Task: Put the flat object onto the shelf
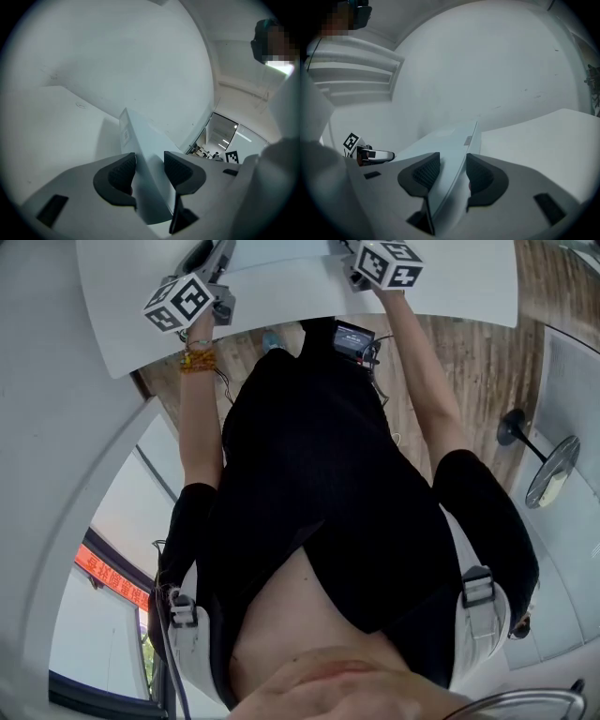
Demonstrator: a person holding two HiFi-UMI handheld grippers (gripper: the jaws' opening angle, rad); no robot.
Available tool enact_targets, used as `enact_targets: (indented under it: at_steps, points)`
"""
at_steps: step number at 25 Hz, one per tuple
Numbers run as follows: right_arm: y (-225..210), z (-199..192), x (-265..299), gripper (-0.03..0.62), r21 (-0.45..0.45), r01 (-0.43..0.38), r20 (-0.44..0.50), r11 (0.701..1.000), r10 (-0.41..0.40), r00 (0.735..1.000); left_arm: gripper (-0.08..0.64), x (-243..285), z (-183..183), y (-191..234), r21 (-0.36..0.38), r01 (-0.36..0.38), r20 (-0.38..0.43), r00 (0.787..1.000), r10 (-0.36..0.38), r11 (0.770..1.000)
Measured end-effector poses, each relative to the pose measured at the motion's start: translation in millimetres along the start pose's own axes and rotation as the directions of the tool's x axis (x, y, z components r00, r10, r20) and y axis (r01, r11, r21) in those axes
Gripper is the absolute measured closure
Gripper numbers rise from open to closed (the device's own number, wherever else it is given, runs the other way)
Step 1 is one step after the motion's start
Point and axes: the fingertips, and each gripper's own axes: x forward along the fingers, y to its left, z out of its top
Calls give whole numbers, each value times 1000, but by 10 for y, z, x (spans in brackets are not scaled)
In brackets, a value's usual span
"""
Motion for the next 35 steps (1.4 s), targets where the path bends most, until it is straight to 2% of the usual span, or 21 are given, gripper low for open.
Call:
enact_targets:
  at_steps: [13,23,28,33,35]
  points:
    - [-147,-48,103,422,5,25,-37,1000,-24,999,360,168,-38,78,-17,-17,-33,999,17,1000]
    - [-263,-257,131,422,17,31,-89,999,-29,996,359,261,-207,122,-36,-26,-73,997,23,999]
    - [-248,-303,127,420,-16,38,-116,999,-40,992,359,232,-292,178,-28,-44,-106,994,40,999]
    - [-220,-294,133,413,-20,30,-104,999,-32,994,359,201,-308,191,-41,-28,-93,995,24,999]
    - [-223,-286,128,408,-69,32,-105,997,-39,994,357,182,-325,201,-26,-32,-96,995,29,999]
